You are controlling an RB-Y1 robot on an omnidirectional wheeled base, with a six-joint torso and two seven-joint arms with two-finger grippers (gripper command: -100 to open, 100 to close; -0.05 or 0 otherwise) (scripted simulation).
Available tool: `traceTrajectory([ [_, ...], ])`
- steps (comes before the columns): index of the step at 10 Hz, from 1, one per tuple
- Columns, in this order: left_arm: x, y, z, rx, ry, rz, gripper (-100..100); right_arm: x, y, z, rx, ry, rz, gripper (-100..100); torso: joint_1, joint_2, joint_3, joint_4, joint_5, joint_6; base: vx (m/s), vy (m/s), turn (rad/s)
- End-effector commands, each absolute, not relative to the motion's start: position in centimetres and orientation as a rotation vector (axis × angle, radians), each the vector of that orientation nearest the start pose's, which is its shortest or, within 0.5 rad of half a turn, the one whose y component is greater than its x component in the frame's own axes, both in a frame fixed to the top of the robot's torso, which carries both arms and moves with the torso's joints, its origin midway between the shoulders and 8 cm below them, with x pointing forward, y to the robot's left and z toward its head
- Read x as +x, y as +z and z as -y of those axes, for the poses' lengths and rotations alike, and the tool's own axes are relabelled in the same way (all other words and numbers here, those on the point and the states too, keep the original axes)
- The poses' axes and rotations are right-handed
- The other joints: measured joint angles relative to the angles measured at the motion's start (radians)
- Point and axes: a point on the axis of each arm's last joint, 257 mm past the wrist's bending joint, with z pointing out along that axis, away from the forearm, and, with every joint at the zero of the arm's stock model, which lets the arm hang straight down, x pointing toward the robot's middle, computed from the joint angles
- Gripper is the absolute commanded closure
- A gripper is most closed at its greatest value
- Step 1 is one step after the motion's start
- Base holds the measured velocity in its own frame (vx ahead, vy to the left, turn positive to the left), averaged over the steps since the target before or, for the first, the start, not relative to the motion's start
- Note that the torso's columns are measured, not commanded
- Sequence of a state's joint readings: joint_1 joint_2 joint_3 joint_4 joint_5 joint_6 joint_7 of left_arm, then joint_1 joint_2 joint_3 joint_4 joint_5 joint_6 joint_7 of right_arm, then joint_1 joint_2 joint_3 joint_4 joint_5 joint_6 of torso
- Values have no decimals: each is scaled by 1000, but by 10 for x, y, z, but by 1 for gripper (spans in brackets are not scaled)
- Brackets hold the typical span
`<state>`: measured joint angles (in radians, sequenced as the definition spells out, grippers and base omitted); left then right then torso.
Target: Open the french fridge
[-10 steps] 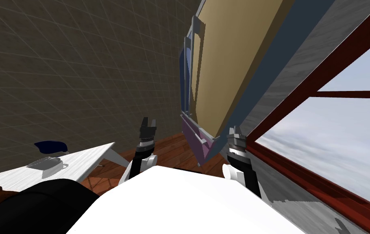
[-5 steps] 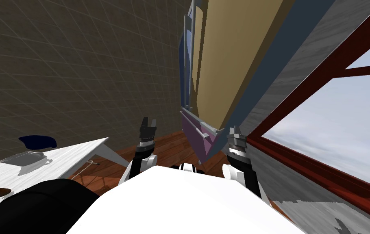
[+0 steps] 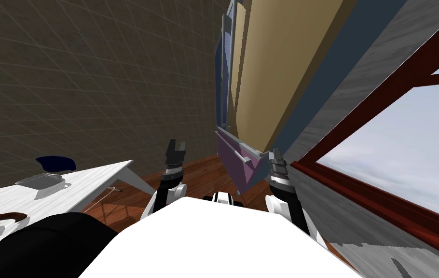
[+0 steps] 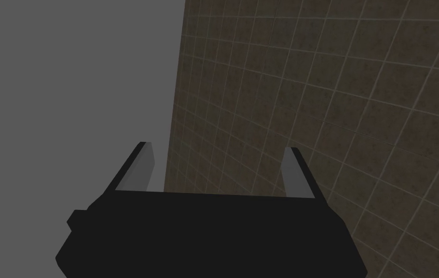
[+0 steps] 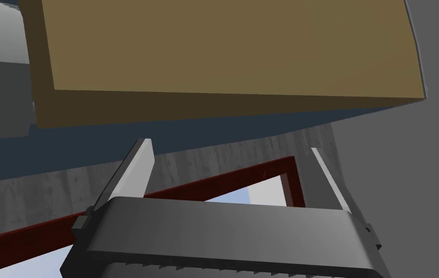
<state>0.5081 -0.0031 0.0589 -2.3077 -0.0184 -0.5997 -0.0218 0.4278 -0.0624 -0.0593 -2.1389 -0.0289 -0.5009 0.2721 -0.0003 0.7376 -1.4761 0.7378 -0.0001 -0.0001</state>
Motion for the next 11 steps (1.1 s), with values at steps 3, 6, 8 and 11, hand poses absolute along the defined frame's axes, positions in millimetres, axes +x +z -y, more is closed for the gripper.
traceTrajectory([
  [3,317,53,-290,-533,-1235,-543,0,381,-21,294,447,890,-816,-100,0,0,0,0,0,0,-13,16,42],
  [6,317,53,-290,-533,-1235,-543,0,384,-26,292,384,813,-841,-100,1,0,0,0,0,0,-12,19,38],
  [8,317,53,-290,-533,-1235,-543,0,388,-31,291,327,748,-861,-100,0,0,0,0,0,0,-14,19,56],
  [11,316,53,-290,-533,-1235,-543,0,391,-37,290,265,671,-878,-100,0,0,0,0,0,0,-8,15,30],
])
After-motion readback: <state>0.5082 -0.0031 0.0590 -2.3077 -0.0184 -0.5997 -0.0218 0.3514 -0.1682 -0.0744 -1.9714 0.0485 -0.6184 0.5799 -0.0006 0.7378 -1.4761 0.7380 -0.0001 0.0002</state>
